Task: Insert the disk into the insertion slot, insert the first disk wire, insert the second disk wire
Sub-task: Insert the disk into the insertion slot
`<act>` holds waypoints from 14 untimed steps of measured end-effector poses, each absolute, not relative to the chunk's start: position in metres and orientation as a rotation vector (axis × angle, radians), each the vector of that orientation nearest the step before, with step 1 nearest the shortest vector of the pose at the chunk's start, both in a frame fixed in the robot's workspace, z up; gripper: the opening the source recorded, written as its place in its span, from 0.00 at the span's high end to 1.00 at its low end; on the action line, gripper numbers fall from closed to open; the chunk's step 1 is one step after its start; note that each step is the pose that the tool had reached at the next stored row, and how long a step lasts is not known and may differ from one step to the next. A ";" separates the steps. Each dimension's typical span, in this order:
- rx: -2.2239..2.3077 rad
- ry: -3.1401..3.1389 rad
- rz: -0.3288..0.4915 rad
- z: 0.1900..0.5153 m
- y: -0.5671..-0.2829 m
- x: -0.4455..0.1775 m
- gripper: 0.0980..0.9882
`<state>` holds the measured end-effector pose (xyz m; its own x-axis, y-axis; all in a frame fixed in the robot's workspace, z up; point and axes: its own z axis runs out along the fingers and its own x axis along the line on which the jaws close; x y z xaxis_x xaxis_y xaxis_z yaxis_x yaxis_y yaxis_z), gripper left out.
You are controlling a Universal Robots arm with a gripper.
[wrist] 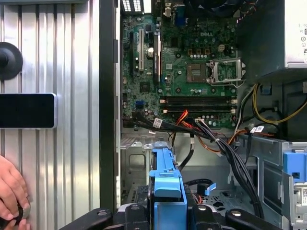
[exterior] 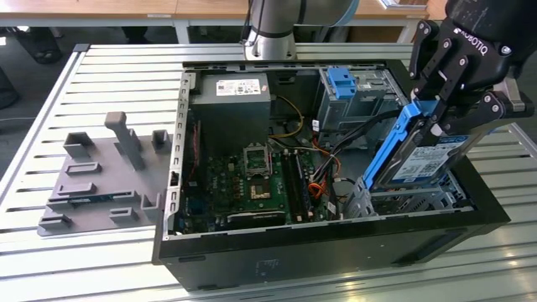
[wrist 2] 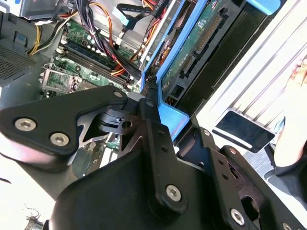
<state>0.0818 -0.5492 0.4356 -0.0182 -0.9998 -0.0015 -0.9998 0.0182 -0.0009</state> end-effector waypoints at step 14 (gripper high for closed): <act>-2.202 2.243 0.005 0.427 -0.549 0.082 0.70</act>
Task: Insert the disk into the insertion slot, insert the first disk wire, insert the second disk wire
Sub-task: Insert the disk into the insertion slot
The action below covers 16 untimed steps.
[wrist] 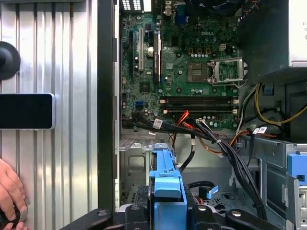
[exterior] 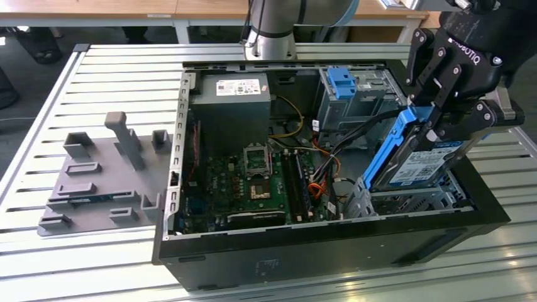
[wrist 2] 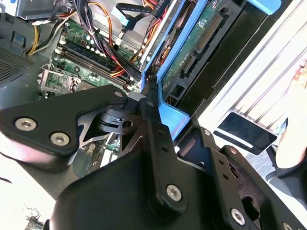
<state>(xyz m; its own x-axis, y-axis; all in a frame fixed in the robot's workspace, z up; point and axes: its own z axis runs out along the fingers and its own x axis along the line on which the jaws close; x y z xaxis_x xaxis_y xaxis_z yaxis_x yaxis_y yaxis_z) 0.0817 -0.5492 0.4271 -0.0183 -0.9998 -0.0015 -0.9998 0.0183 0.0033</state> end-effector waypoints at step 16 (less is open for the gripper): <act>2.198 -2.238 -0.011 0.419 -0.549 0.082 0.70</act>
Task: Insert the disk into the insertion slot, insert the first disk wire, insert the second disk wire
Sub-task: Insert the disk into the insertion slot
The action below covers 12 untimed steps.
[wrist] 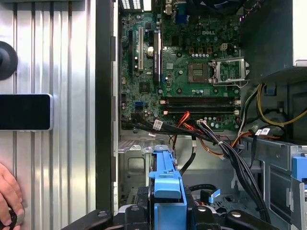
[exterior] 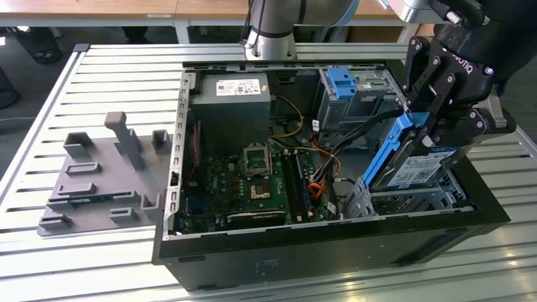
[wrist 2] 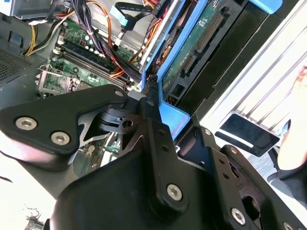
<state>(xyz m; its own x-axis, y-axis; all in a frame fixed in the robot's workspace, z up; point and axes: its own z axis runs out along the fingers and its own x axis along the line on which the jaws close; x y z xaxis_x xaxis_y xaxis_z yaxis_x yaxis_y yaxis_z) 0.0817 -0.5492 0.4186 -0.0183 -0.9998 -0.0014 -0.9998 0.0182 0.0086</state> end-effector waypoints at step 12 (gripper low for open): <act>2.196 -2.237 -0.014 0.409 -0.549 0.082 0.70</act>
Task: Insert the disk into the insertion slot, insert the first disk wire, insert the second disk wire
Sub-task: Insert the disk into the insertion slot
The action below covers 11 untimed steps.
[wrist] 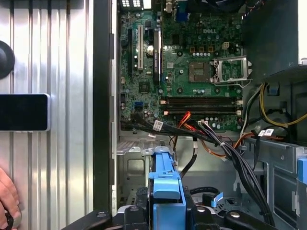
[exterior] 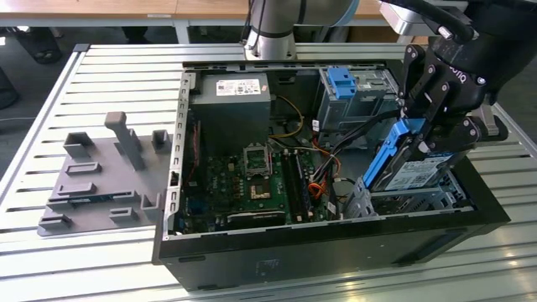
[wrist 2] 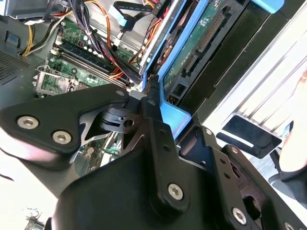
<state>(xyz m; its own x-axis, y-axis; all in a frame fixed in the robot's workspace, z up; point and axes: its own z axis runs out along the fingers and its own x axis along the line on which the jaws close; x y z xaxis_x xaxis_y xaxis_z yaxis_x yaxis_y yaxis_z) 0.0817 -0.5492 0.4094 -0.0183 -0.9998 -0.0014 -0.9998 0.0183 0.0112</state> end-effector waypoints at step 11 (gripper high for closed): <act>2.194 -2.235 -0.018 0.401 -0.549 0.082 0.70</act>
<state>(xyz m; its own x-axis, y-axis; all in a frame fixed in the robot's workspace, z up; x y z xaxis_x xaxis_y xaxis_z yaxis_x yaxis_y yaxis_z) 0.0817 -0.5492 0.4015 -0.0183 -0.9998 -0.0013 -0.9997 0.0182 0.0148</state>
